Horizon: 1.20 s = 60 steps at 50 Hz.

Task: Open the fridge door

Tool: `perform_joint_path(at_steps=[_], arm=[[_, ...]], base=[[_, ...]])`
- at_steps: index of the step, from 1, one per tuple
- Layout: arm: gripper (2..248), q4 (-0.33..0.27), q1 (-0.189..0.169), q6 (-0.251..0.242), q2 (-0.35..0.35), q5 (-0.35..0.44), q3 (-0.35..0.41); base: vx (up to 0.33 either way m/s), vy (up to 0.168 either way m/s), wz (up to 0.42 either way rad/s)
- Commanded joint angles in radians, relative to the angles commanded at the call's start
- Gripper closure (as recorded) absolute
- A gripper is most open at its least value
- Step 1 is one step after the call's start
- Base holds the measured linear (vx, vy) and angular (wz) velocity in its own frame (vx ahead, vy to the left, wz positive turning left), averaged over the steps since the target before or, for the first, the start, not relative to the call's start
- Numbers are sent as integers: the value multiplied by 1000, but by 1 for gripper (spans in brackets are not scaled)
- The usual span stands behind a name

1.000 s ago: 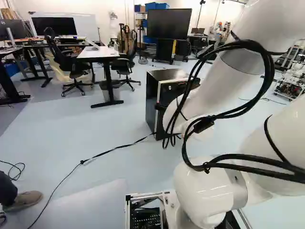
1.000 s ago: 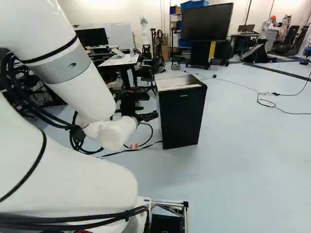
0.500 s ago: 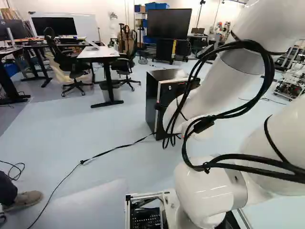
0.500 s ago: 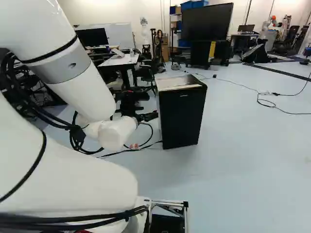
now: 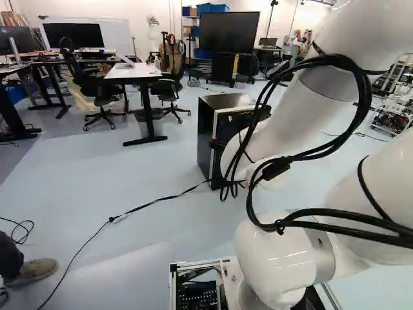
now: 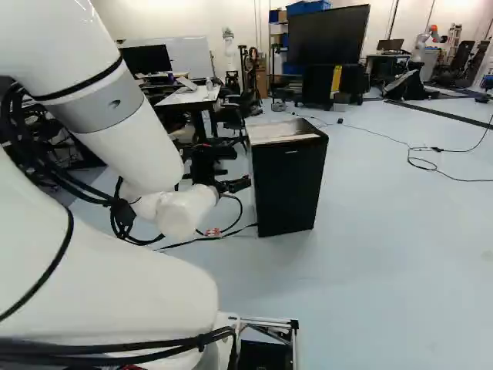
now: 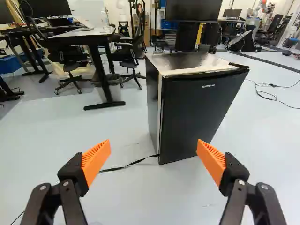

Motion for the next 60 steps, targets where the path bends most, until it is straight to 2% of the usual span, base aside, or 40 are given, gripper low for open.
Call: perform_joint_path(at_steps=[60], arm=[[3, 0, 0, 0, 0, 0, 0]], base=[[7, 0, -1]])
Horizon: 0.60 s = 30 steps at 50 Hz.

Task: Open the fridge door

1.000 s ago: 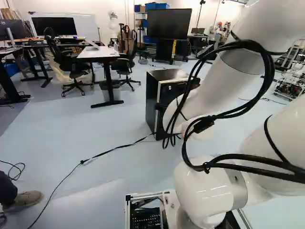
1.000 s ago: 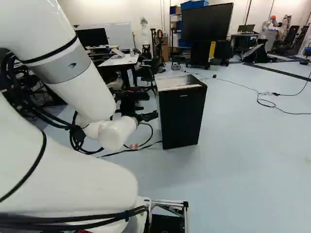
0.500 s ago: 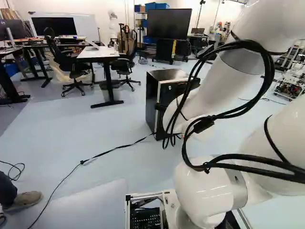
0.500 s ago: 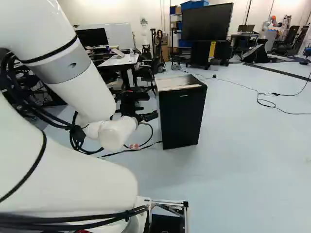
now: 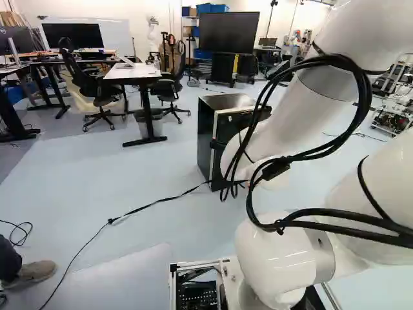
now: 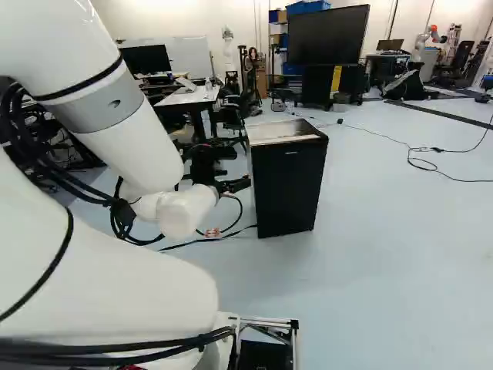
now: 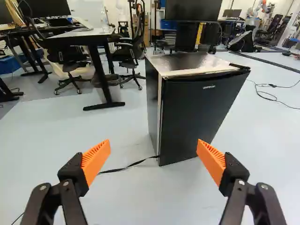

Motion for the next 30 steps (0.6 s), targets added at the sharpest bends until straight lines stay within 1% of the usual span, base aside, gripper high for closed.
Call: perform_joint_path(at_steps=[30], arm=[[3, 0, 0, 0, 0, 0, 0]], base=[[59, -1, -5]])
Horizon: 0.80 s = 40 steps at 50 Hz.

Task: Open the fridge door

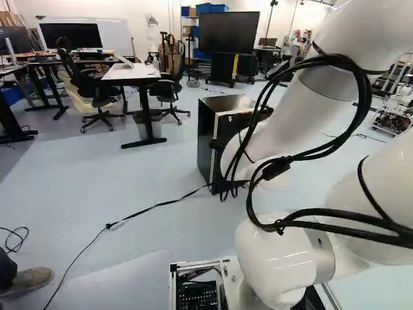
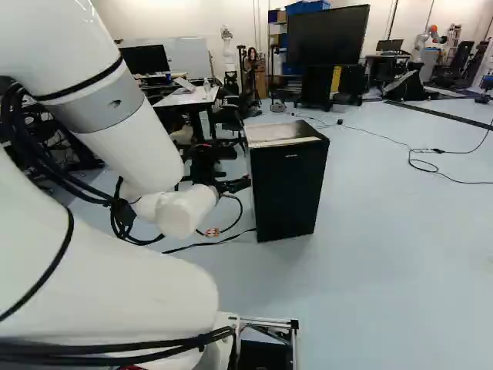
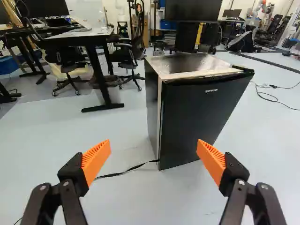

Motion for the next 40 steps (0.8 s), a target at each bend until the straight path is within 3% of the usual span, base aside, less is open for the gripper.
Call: perform_joint_path(at_steps=[40], arm=[[3, 0, 0, 0, 0, 0, 0]], base=[[63, -1, -6]])
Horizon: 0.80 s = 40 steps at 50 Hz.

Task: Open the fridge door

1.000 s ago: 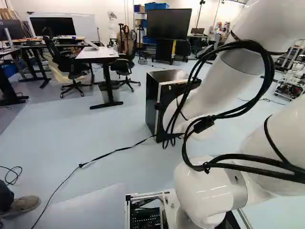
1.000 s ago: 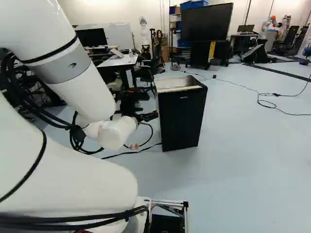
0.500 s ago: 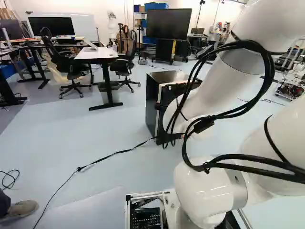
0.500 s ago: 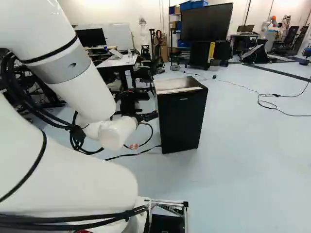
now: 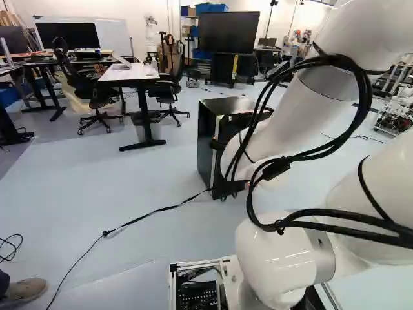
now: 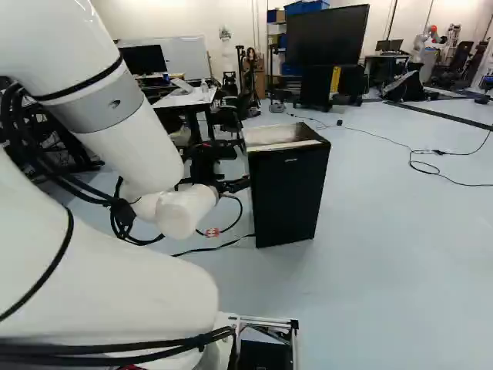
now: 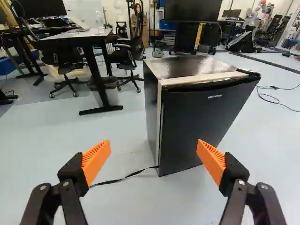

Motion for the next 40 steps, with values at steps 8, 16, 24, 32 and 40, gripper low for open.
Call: perform_joint_path(at_steps=[8, 16, 24, 32, 40], arm=[[3, 0, 0, 0, 0, 0, 0], [3, 0, 0, 0, 0, 0, 0], [3, 0, 0, 0, 0, 0, 0], [3, 0, 0, 0, 0, 0, 0], [3, 0, 0, 0, 0, 0, 0]], base=[[64, -2, -6], [63, 2, -6], [59, -1, -4], [50, 1, 0], [6, 0, 0]])
